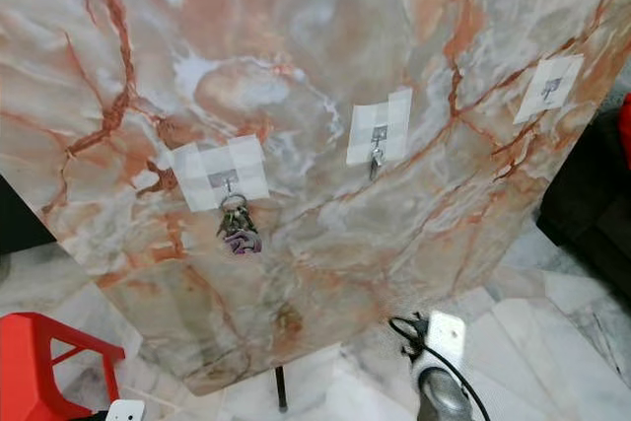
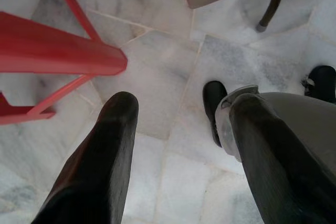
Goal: Hang keys on a hook
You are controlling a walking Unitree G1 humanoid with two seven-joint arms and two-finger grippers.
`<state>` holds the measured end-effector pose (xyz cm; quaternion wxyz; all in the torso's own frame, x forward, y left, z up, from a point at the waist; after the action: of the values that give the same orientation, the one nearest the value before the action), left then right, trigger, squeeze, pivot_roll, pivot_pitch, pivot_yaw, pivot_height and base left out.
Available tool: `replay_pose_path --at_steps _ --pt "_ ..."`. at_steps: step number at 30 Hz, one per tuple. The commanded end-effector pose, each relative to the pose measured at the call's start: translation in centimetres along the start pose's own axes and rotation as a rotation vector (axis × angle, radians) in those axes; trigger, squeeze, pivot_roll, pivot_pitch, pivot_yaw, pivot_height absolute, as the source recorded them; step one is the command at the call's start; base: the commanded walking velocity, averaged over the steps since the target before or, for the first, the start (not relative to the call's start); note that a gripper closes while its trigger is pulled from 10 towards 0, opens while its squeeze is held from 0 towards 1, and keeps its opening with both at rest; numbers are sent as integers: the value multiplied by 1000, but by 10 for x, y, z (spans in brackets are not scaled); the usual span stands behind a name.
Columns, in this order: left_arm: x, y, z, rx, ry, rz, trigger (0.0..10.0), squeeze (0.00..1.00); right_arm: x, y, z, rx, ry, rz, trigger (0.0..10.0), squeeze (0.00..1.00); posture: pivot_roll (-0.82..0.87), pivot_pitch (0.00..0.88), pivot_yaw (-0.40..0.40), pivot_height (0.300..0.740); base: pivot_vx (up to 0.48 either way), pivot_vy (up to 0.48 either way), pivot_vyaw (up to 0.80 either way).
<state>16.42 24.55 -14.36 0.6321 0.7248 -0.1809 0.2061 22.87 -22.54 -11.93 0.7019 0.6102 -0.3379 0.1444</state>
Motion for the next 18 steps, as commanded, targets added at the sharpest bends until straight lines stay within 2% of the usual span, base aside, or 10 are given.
replay_pose_path --at_steps 1,3,4,6,10,17,18 --pt "-8 1 -1 0 -17 -29 10000 0 -31 5 10 -14 8 -97 10000 0 -36 0 -5 740 0 0 0" --pt "-7 1 -1 0 -17 -27 10000 0 -60 13 20 -23 28 -180 10000 0 -37 0 -3 740 0 0 0" --pt "-7 1 -1 0 -17 -27 10000 0 -60 13 20 -23 28 -180 10000 0 -37 0 -3 740 0 0 0" --pt "-7 1 -2 1 -20 -27 10000 0 -86 22 30 -55 21 -253 10000 0 -33 0 7 740 0 0 0" --pt "-6 1 -3 2 -30 -27 10000 0 -84 21 30 -63 -1 -245 10000 0 -45 0 13 740 0 0 0" --pt "-7 1 -4 9 -37 -30 10000 0 -65 14 17 -9 13 -186 10000 0 -41 0 7 740 0 0 0" --pt "-7 1 -4 10 -35 -30 10000 0 -61 13 15 -2 39 -169 10000 0 -41 0 7 740 0 0 706"
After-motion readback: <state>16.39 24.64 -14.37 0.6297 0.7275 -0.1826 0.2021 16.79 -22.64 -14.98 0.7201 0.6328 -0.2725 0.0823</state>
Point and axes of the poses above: a point about 5 cm out from each wrist's last joint towards the gripper, its own y axis pointing back from the gripper into the wrist, its own x axis along the axis of the wrist's last joint, z = x × y, the point moved 6 cm from there along -y, pointing out of the wrist towards the gripper, and after that the axes turned 3 degrees about y, right-handed, at the moved point
